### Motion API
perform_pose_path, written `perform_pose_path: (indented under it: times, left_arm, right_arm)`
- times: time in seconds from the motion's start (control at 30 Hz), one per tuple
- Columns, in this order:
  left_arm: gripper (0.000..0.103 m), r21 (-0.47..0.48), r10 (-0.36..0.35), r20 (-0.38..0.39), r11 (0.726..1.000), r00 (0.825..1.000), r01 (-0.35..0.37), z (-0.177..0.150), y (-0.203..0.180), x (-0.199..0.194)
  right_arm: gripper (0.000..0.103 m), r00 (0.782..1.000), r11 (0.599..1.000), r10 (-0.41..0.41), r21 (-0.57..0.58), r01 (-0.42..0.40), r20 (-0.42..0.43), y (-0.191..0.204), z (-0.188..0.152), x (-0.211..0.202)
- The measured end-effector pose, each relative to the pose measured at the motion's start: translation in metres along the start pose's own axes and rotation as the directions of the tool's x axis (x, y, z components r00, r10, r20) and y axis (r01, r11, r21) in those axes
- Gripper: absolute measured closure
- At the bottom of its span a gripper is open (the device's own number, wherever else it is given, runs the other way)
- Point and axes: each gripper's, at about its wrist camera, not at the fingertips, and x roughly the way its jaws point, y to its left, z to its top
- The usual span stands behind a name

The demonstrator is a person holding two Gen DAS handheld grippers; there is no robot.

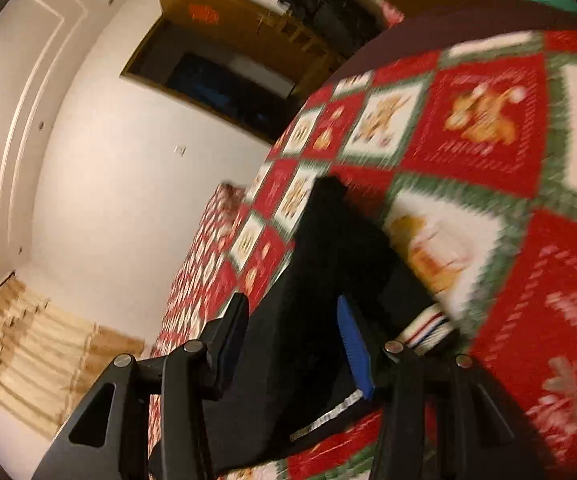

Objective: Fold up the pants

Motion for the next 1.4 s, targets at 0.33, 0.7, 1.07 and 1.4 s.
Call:
perform_pose_path:
  times: [0.33,0.7,1.07,1.4]
  left_arm:
    - [0.021,-0.013,-0.005,-0.002,1.0,1.0,0.005,0.001,0.004,0.001]
    - [0.021,-0.049,-0.013,-0.014,0.999,1.0,0.012,0.001,0.013,0.004]
    - [0.021,0.021,-0.023,0.008,1.0,1.0,0.023,0.002,-0.002,0.001]
    - [0.015,-0.013,0.11,0.032,0.994,0.993,-0.11,-0.001,0.054,-0.004]
  right_arm:
    - [0.044,0.984,0.995,-0.003,-0.095,-0.014,-0.177,0.05,-0.061,0.025]
    - [0.044,0.994,0.992,0.091,0.078,-0.096,0.068,0.01,0.002,0.01]
    - [0.096,0.963,0.961,-0.268,-0.06,0.269,0.022,-0.001,-0.005,-0.027]
    - [0.084,0.725,0.791,-0.573,0.028,0.611,0.384,0.039,0.001,-0.087]
